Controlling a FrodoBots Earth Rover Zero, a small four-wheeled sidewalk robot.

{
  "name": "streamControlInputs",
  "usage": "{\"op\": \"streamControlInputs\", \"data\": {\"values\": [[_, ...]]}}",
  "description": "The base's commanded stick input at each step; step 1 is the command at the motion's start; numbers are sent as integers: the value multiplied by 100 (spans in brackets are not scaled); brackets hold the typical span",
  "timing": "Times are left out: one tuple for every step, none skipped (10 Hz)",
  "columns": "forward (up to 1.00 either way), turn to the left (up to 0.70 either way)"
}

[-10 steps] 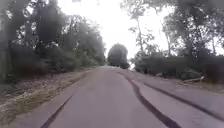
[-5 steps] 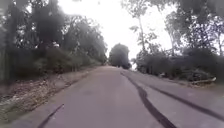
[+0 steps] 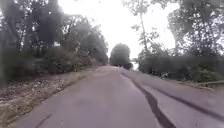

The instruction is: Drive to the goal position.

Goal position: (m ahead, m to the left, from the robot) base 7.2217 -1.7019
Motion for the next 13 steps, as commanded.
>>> {"op": "streamControlInputs", "data": {"values": [[85,2],[85,2],[85,2],[85,2],[85,2],[85,2],[85,2],[85,2],[85,2],[85,2],[85,2],[85,2],[85,2]]}}
